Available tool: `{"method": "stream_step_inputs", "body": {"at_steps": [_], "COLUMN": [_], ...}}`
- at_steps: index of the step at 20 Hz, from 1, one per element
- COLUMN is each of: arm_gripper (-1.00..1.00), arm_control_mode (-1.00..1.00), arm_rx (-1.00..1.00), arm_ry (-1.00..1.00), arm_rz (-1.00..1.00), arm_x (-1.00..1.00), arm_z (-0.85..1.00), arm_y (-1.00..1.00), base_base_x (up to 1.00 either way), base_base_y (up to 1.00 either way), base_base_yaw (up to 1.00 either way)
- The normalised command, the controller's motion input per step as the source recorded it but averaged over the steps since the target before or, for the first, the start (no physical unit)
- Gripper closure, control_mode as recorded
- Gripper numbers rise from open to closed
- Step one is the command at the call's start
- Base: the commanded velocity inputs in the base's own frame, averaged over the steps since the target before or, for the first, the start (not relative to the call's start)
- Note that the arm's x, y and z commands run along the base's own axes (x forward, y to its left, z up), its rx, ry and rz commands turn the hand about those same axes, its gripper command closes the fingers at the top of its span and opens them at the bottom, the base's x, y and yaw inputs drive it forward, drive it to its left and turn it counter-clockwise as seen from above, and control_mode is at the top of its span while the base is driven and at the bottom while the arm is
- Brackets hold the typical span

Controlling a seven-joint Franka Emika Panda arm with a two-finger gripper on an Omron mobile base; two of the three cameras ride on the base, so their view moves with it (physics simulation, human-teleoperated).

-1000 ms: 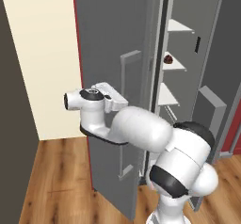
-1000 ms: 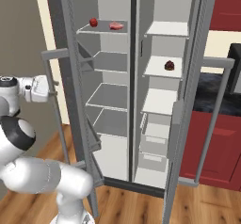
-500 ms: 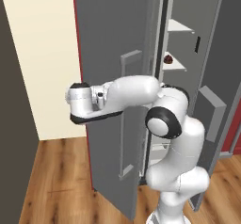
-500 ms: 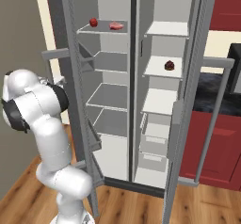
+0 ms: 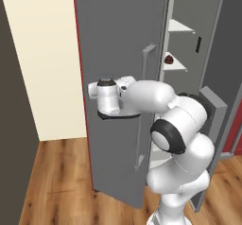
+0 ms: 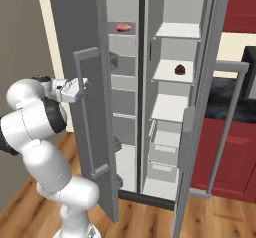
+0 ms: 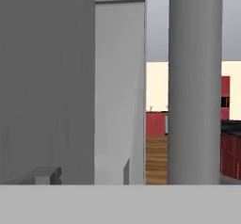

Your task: Pick up the frozen steak from the freezer, place it on any shelf in the fridge, and close the fridge and freezer doors when done.

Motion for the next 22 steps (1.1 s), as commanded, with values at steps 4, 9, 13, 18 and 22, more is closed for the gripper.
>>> {"method": "stream_step_inputs", "body": {"at_steps": [4, 9, 13, 18, 22], "arm_gripper": [-1.00, -1.00, -1.00, -1.00, -1.00], "arm_control_mode": [-1.00, -1.00, -1.00, -1.00, -1.00], "arm_rx": [0.07, 0.02, 0.00, 0.00, 0.00], "arm_ry": [-0.04, -0.01, 0.00, 0.00, 0.00], "arm_rz": [0.22, 0.25, 0.28, 0.24, 0.20], "arm_x": [0.65, 0.43, 0.53, 0.77, 0.92], "arm_z": [0.00, 0.00, 0.00, 0.00, -0.01], "arm_y": [-0.92, -0.64, -0.61, -0.49, -0.37], "base_base_x": [0.00, 0.00, 0.00, 0.00, 0.00], "base_base_y": [0.00, 0.00, 0.00, 0.00, 0.00], "base_base_yaw": [0.00, 0.00, 0.00, 0.00, 0.00]}}
